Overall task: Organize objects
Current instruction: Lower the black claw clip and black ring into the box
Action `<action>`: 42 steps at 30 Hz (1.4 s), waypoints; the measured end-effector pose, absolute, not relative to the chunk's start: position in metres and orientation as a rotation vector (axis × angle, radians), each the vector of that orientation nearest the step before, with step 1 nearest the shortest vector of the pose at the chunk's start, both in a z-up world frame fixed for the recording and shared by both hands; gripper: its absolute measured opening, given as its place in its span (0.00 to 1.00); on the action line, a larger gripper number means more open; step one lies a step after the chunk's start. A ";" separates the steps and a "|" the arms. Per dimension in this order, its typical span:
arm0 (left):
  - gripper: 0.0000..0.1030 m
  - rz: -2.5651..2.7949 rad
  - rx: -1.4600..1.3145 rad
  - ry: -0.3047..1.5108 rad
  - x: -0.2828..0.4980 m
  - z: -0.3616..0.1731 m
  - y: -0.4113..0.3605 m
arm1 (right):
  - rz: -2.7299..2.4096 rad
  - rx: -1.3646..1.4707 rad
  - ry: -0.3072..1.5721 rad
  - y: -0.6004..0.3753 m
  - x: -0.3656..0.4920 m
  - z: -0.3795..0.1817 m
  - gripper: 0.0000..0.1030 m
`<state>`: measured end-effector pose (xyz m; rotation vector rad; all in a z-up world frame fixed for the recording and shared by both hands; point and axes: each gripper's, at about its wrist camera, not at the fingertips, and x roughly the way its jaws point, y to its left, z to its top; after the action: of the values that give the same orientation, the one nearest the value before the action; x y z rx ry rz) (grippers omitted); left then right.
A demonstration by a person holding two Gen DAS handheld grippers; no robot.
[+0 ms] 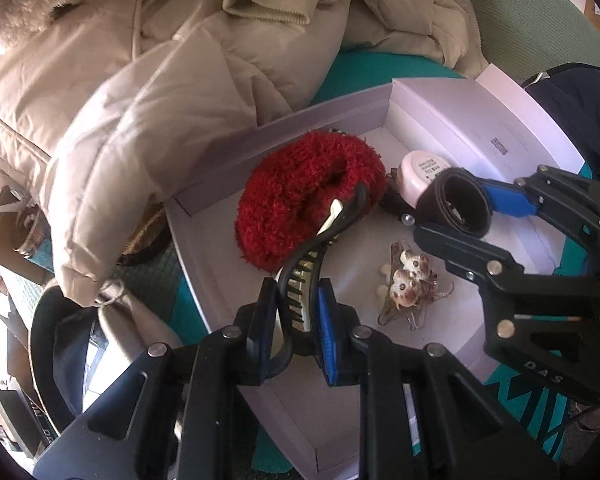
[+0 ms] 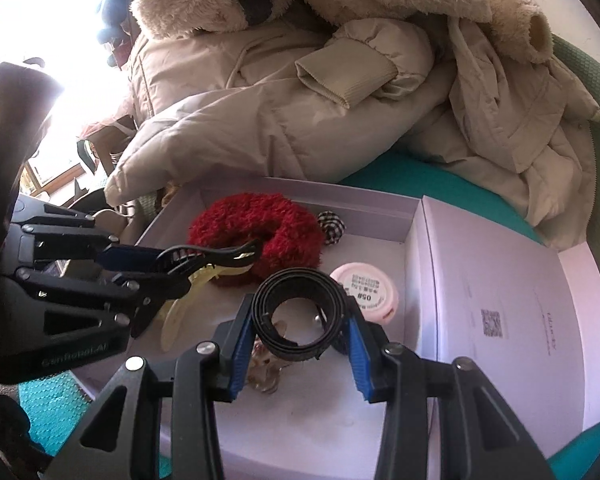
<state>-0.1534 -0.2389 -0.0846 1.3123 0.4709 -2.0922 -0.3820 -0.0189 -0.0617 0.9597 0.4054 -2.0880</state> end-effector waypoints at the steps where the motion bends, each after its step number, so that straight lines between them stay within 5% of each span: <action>1: 0.18 -2.091 1.320 0.481 -0.154 -0.087 -0.239 | -2.086 0.965 0.405 -0.020 -0.383 -0.063 0.41; 42: 0.19 -2.067 1.367 0.485 -0.180 -0.108 -0.249 | -2.090 1.060 0.409 -0.020 -0.391 -0.075 0.47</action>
<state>-0.1798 -0.2494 -0.1084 1.3669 0.4851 -2.0669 -0.3907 -0.0198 -0.0750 1.0598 0.4086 -2.0904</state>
